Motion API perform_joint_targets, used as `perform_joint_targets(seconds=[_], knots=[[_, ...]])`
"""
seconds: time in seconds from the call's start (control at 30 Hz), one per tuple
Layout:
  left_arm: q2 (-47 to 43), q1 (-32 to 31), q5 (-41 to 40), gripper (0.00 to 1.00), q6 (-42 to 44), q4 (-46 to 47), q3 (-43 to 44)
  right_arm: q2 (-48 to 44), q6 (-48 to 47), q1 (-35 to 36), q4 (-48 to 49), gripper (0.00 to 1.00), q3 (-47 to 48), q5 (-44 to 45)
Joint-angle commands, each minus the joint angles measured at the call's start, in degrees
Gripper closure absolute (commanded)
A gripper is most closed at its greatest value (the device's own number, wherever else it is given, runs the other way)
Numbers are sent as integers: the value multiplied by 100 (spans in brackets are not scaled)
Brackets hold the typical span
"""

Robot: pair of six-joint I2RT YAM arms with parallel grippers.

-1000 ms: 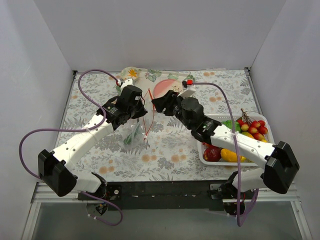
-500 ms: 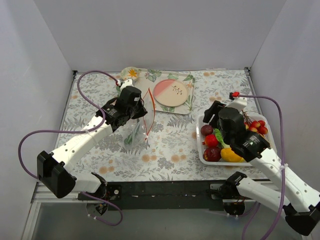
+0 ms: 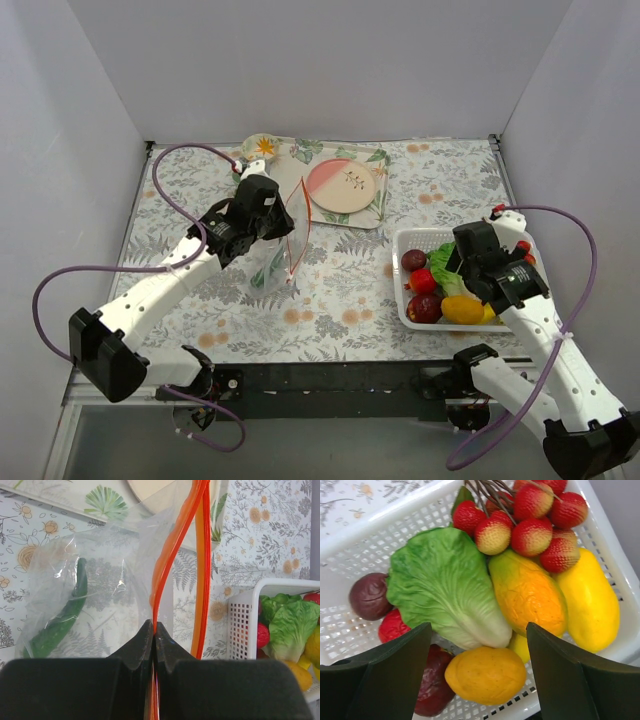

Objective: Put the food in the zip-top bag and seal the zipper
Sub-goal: Pick up the fake fruit from the bin.

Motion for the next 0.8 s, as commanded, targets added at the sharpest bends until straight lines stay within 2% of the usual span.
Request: perform_joint_targets(seconds=[0.0,0.13,0.27,0.53,0.77], knots=[[-338,-27,148,100,105,141,-86,230,682,-204,-900,14,370,446],[-443,-27,209,100,157,159,-103,380,924,-555,-1027,5,345,306],[-496,-27,341,100,175,176,-156,274,564,-1143,-597,4,72,140],[-558,-27,473,100,280,176,-156,239,-316,-2628,362,2,-394,-1054],[-558,-27,491,100,298,185,-129,344,-518,-3008,977,2,-763,-1487]])
